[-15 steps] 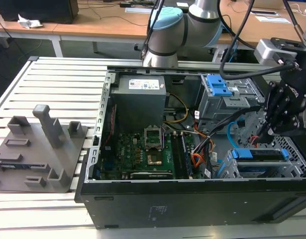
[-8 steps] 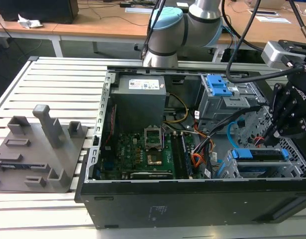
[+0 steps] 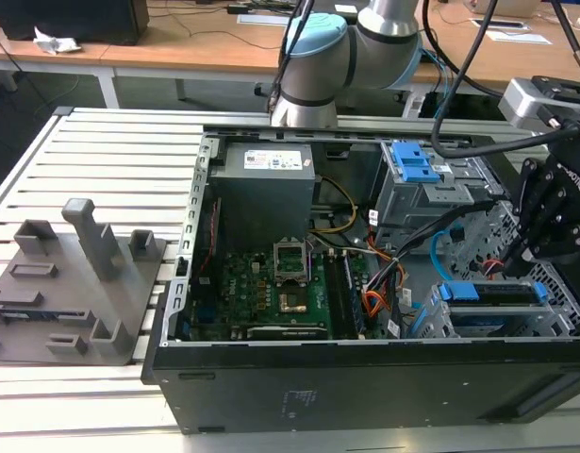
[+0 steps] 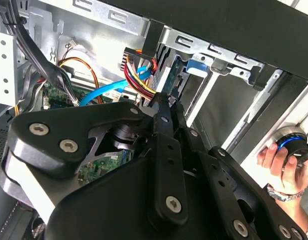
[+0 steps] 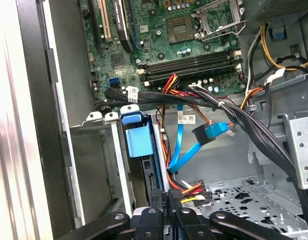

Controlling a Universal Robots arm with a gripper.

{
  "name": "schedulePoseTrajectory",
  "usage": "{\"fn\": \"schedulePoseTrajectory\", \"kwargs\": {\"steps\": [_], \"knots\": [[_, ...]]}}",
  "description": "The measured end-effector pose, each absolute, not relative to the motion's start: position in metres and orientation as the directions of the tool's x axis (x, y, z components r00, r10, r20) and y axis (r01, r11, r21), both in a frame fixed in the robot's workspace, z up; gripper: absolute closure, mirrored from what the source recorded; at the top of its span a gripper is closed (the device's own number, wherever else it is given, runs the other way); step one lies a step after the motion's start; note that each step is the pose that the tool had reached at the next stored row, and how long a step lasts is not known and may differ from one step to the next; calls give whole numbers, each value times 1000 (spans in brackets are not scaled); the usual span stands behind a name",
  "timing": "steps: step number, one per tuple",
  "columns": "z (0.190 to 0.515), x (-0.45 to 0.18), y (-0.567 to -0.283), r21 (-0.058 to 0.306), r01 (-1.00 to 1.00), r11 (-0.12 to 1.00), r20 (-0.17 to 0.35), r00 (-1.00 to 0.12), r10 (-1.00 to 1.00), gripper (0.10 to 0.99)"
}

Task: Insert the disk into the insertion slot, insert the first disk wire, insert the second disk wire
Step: 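Insert the first disk wire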

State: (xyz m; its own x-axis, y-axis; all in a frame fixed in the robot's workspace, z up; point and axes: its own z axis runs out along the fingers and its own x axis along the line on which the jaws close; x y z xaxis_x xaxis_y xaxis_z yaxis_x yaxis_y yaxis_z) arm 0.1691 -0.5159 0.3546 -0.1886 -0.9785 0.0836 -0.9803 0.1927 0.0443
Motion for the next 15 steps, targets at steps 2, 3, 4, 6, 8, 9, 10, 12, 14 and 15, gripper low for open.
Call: {"fn": "schedulePoseTrajectory", "kwargs": {"steps": [2,3,4,6,8,9,10,12,14,15], "knots": [[355,169,-522,44,-980,193,84,-189,-978,922],[354,169,-523,44,-980,193,84,-188,-979,922],[354,169,-523,44,-983,180,83,-176,-981,922],[354,169,-523,44,-989,140,84,-136,-987,922],[354,169,-524,44,-995,86,84,-82,-993,922],[354,169,-523,44,-995,86,84,-82,-993,922],[353,169,-523,44,-995,86,83,-82,-993,922],[352,169,-523,44,-995,86,83,-82,-993,922],[350,169,-523,44,-995,86,83,-82,-993,922],[349,169,-524,44,-995,86,83,-82,-993,922]]}}
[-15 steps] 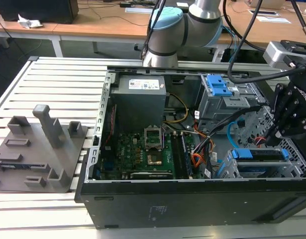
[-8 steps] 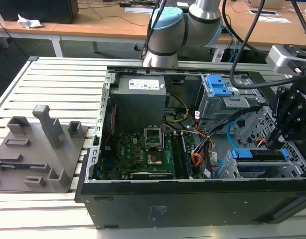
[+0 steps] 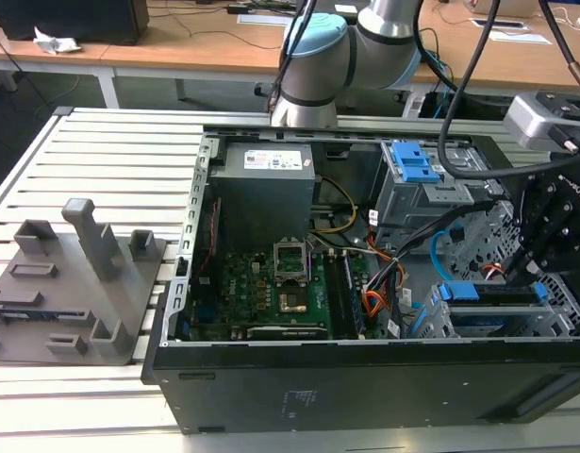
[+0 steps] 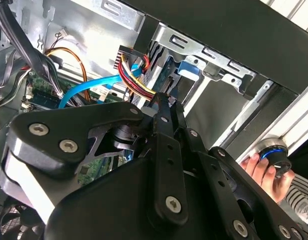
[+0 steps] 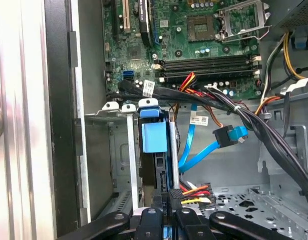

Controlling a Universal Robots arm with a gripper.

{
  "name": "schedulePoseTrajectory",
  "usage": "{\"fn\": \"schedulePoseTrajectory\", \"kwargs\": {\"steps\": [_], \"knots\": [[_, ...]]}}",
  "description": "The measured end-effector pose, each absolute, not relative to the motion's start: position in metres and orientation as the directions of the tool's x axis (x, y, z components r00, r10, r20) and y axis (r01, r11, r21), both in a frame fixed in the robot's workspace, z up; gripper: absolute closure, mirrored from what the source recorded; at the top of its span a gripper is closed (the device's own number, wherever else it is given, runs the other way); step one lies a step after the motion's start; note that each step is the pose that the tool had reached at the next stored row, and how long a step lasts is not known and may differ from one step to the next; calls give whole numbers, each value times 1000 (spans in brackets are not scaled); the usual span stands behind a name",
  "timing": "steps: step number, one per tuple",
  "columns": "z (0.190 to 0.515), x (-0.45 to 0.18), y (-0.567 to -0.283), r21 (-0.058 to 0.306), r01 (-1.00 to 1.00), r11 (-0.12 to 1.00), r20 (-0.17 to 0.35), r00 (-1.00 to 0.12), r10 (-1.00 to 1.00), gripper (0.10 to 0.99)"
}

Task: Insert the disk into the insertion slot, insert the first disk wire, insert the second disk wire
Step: 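Insert the first disk wire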

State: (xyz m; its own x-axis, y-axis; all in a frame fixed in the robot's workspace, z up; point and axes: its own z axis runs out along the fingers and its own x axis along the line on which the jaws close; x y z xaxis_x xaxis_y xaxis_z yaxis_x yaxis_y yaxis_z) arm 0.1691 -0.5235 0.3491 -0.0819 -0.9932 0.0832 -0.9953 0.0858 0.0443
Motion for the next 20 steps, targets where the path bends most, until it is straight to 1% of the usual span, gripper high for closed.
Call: {"fn": "schedulePoseTrajectory", "kwargs": {"steps": [20], "knots": [[343,169,-523,45,-996,83,77,-80,-994,922]]}}
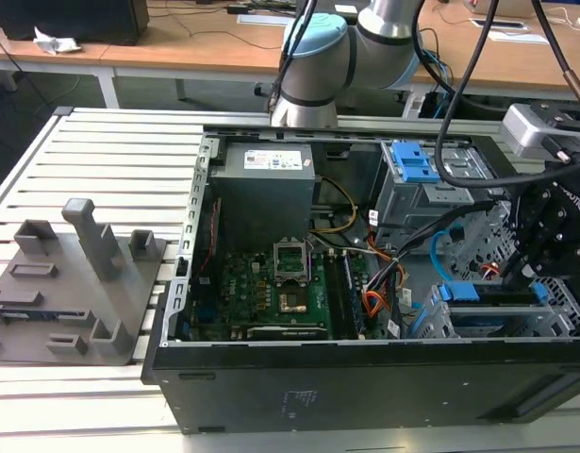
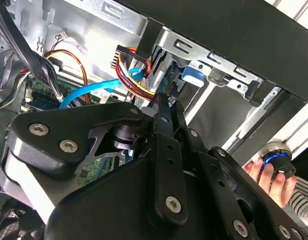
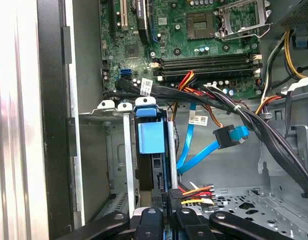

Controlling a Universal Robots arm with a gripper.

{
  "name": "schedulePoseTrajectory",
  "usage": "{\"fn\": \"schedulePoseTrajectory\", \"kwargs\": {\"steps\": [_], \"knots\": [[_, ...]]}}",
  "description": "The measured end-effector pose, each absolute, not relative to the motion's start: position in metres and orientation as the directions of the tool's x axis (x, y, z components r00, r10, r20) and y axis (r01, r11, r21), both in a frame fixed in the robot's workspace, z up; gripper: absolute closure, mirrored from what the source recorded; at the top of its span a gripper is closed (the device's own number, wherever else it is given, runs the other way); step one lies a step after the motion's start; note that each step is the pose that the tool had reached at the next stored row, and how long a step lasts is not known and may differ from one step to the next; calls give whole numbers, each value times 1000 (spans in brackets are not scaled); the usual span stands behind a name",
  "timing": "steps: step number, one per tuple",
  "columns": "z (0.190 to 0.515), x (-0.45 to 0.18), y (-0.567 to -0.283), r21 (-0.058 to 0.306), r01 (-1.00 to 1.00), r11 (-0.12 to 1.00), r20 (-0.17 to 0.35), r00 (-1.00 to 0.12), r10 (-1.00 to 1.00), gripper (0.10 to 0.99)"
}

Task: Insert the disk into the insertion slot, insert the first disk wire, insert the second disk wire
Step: 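Insert the first disk wire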

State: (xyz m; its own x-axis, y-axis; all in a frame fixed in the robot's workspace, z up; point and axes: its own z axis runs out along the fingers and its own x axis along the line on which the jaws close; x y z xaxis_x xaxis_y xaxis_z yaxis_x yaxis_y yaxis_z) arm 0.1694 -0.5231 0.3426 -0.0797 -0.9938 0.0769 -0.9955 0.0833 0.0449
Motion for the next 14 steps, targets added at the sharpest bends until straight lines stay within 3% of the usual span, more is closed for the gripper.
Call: {"fn": "schedulePoseTrajectory", "kwargs": {"steps": [14], "knots": [[336,171,-529,46,-996,83,63,-80,-995,922]]}}
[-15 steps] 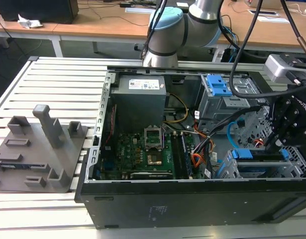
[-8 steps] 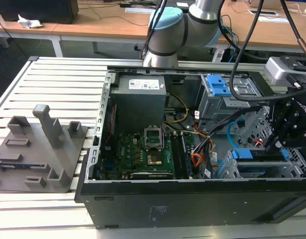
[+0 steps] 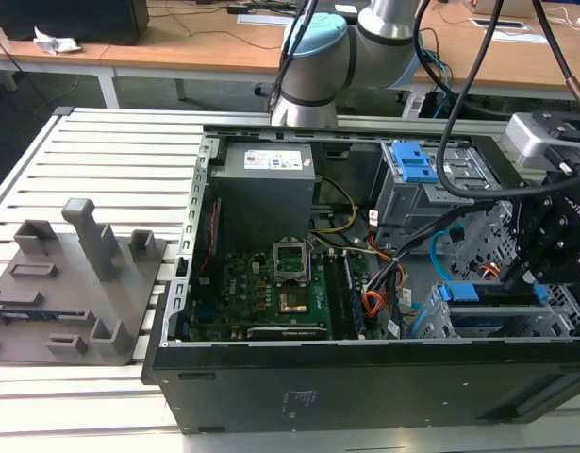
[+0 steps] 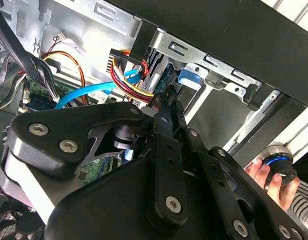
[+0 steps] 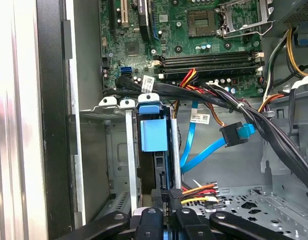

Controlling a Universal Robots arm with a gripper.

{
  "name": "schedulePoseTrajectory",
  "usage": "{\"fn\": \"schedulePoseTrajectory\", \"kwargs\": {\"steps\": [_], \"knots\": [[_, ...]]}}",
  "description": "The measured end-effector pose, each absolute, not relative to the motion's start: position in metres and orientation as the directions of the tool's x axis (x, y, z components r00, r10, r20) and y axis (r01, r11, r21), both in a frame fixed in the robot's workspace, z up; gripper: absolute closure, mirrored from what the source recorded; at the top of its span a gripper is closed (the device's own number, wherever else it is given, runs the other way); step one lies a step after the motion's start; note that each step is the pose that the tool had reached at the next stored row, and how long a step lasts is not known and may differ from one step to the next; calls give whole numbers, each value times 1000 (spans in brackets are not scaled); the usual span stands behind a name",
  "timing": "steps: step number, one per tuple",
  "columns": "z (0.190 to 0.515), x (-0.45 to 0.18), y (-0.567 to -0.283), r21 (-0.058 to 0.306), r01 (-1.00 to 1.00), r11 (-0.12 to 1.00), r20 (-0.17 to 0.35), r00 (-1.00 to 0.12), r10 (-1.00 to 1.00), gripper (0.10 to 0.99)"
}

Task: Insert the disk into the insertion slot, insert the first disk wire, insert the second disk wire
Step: 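Insert the first disk wire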

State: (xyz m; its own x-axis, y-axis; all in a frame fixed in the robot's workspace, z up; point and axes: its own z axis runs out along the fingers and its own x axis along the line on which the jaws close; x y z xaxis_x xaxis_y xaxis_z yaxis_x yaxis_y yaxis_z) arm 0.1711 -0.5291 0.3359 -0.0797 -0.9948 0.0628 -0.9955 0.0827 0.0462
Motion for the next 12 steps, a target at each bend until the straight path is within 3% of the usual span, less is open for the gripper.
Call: {"fn": "schedulePoseTrajectory", "kwargs": {"steps": [2,3,8,10,12], "knots": [[335,171,-529,46,-995,83,62,-80,-995,910],[336,171,-529,46,-995,83,63,-80,-995,847],[360,171,-527,46,-996,83,63,-80,-995,847],[374,171,-526,46,-996,83,63,-80,-995,980],[390,171,-526,46,-996,83,63,-80,-995,980]]}}
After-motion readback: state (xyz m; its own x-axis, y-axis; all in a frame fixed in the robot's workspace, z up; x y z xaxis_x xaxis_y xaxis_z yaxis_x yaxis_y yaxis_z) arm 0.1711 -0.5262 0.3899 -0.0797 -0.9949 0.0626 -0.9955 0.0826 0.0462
